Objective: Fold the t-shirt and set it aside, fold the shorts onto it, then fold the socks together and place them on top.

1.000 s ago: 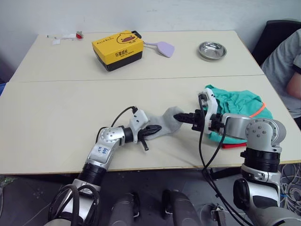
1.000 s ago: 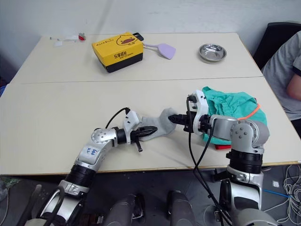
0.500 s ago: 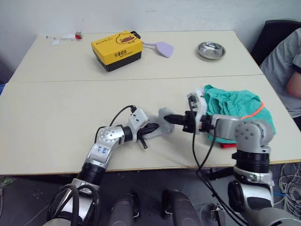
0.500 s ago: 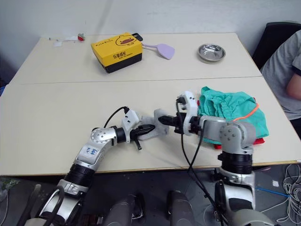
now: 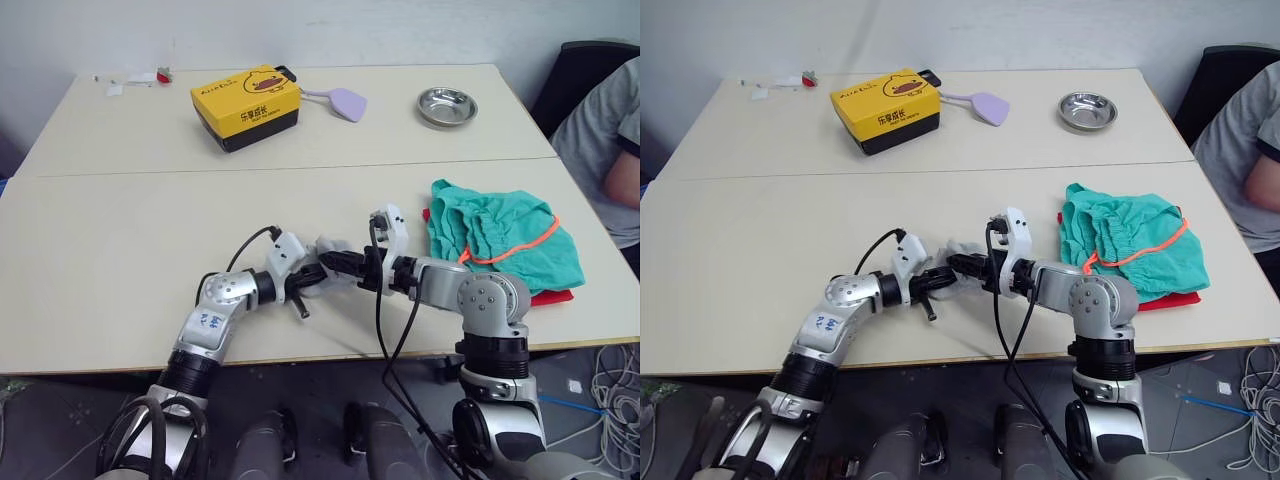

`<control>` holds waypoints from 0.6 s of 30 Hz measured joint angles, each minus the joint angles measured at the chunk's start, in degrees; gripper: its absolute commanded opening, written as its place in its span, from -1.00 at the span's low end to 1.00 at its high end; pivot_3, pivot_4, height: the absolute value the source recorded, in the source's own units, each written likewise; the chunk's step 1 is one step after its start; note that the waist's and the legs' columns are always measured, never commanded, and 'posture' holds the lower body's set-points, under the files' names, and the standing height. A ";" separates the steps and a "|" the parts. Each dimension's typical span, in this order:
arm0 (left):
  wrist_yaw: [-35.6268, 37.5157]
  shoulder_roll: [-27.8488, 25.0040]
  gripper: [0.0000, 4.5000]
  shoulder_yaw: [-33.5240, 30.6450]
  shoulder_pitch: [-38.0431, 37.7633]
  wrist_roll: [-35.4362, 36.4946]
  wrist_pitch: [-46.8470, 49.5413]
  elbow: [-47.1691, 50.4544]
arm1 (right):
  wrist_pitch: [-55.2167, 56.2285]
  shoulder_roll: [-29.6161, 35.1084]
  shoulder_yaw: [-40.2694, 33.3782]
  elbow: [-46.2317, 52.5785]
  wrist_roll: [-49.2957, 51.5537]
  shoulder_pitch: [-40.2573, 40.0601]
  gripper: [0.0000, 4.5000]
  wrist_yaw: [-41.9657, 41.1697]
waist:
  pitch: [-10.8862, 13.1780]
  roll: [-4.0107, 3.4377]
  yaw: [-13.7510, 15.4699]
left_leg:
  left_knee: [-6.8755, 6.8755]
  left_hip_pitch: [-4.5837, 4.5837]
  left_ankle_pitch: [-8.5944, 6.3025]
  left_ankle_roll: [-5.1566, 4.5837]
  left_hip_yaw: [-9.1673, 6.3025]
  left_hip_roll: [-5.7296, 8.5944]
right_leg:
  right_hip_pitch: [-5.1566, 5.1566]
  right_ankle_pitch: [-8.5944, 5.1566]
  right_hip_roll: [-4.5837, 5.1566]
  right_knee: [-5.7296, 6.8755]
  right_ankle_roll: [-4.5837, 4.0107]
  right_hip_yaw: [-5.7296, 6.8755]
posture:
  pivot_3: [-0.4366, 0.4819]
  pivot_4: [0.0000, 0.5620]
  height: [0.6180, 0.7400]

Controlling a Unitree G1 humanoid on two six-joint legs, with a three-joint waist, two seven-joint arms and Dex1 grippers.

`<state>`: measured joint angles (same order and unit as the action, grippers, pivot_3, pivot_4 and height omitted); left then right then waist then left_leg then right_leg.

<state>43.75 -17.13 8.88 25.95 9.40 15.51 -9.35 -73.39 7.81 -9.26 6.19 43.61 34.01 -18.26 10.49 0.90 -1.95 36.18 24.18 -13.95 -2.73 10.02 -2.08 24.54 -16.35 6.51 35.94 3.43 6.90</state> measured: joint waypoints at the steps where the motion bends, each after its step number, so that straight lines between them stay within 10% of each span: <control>1: 0.50 -0.67 -1.00 -0.10 -0.20 0.41 -0.40 0.10 | 0.48 0.49 0.02 0.00 0.55 -0.15 0.48 -1.27 | 0.00 0.00 0.03 | 0.00 0.00 0.00 0.00 0.00 0.00 | 0.00 0.00 0.00 0.00 0.00 0.00 | -0.05 -0.47 1.00; 12: 8.85 -11.14 -1.00 -5.70 -3.10 6.46 3.87 3.52 | 14.85 7.98 -0.07 -0.44 2.01 -3.61 0.61 -20.42 | 0.01 0.00 0.17 | -0.02 0.02 -0.01 -0.01 0.00 0.00 | 0.02 0.00 0.00 -0.06 0.00 0.01 | -0.05 -0.47 1.00; 18: 12.48 -17.62 -1.00 -10.96 -4.99 11.56 9.44 6.67 | 24.04 10.19 1.07 -4.10 -3.21 -3.84 -0.15 -21.52 | 0.02 -0.01 0.19 | -0.03 0.02 -0.03 0.06 0.00 0.00 | 0.04 0.00 0.01 -0.07 0.00 -0.01 | -0.05 -0.47 1.00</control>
<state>56.23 -34.75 -2.08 20.96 20.96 24.95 -2.68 -49.35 18.00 -8.19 2.09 40.39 30.17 -39.78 10.50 0.90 -1.76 36.16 24.21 -13.98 -2.67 10.02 -2.07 24.58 -16.35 6.52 35.87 3.43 6.89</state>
